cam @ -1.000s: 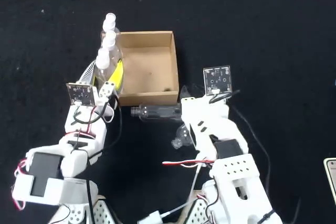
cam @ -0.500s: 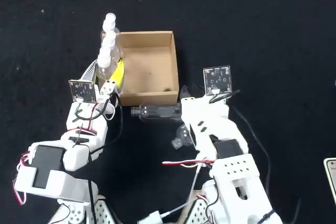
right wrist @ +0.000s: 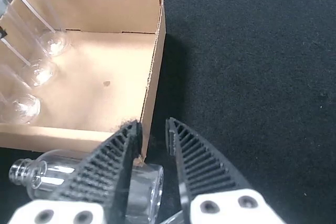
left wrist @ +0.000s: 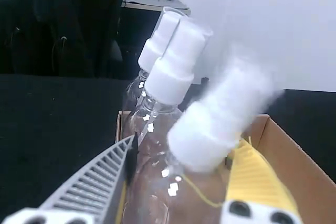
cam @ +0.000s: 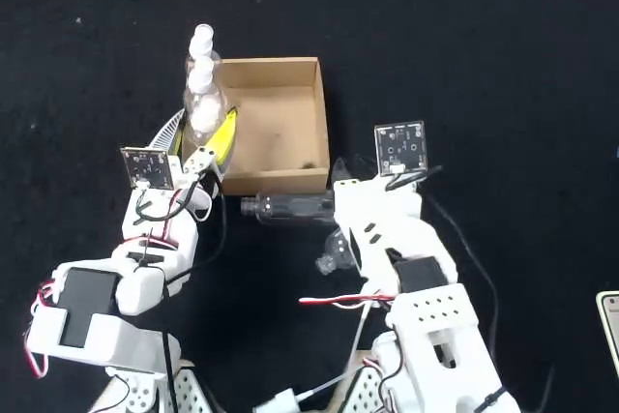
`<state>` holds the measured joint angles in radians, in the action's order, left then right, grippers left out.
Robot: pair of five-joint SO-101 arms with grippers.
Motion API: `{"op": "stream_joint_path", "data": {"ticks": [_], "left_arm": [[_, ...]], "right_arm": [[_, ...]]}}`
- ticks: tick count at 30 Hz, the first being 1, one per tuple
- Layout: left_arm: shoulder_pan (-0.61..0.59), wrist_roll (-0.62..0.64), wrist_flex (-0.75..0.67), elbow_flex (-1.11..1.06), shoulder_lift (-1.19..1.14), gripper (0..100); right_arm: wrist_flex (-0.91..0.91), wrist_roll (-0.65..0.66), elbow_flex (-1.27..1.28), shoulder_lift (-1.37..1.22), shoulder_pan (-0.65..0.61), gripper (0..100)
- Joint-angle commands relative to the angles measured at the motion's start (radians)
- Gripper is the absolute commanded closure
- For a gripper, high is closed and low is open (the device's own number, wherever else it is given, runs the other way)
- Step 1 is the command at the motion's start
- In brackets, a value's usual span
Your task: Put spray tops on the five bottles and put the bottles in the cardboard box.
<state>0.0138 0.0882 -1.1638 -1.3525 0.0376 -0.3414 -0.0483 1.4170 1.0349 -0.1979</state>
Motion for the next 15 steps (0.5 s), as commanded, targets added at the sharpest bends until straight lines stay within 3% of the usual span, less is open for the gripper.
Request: {"op": "stream_joint_path", "data": {"ticks": [1, 10, 15], "left_arm": [[0.002, 0.008, -0.018, 0.024, 0.009, 75], [0.007, -0.04, -0.028, 0.016, 0.02, 75], [0.03, -0.04, -0.017, -0.036, 0.175, 75]], "right_arm": [[0.034, 0.006, -0.008, 0.008, 0.015, 94.3], [0.034, 0.006, -0.008, 0.008, 0.015, 94.3], [0.034, 0.006, -0.008, 0.008, 0.015, 94.3]]}}
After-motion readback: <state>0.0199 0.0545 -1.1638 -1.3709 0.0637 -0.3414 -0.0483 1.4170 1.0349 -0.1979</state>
